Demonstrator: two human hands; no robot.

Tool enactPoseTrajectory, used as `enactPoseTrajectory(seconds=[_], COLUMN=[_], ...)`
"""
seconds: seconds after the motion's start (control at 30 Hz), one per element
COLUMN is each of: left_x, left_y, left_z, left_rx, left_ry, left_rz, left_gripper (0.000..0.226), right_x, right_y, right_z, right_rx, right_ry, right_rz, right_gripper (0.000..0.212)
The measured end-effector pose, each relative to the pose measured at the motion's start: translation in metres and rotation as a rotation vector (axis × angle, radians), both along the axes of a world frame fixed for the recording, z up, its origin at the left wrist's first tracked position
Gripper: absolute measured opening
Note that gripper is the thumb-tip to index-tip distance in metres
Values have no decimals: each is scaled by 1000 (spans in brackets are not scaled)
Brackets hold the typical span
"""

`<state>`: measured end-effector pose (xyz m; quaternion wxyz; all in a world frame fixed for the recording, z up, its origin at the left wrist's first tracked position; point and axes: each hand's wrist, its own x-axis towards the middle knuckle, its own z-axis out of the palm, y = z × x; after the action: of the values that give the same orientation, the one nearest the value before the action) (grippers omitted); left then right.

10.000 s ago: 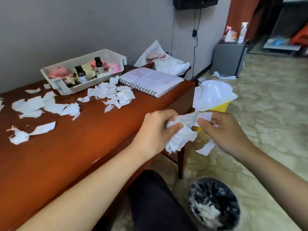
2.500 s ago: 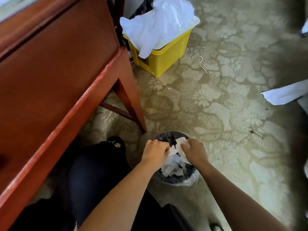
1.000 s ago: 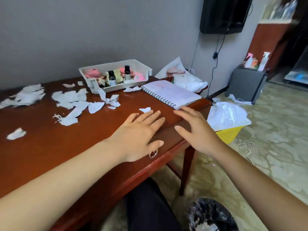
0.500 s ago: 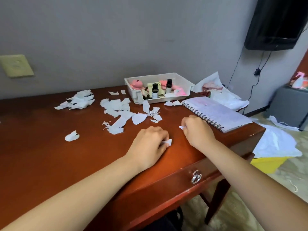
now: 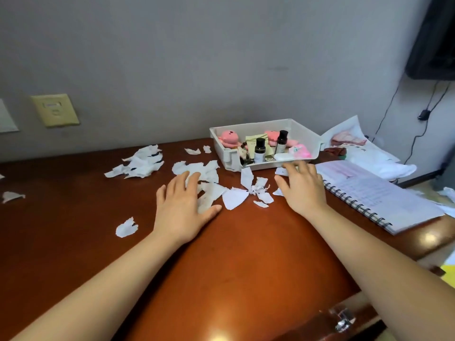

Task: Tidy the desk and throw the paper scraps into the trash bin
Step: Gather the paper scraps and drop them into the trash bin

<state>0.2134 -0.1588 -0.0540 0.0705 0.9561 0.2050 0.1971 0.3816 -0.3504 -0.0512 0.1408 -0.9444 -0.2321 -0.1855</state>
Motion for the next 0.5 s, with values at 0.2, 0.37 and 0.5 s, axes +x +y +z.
enactPoseTrajectory(seconds=[0.2,0.37,0.5], left_x=[24,34,32], left_y=[10,12,11], left_z=[1,2,4], left_rx=[-154,-183,-255], left_ry=[153,129,65], left_rz=[0,-79,-208], left_gripper=[92,79,66], right_x=[16,-3,-20], right_y=[7,10,18], right_z=[-5,0,4], right_rx=[-7,24,130], right_ry=[233,272,311], right_rz=[34,286,467], right_gripper=[61,49,48])
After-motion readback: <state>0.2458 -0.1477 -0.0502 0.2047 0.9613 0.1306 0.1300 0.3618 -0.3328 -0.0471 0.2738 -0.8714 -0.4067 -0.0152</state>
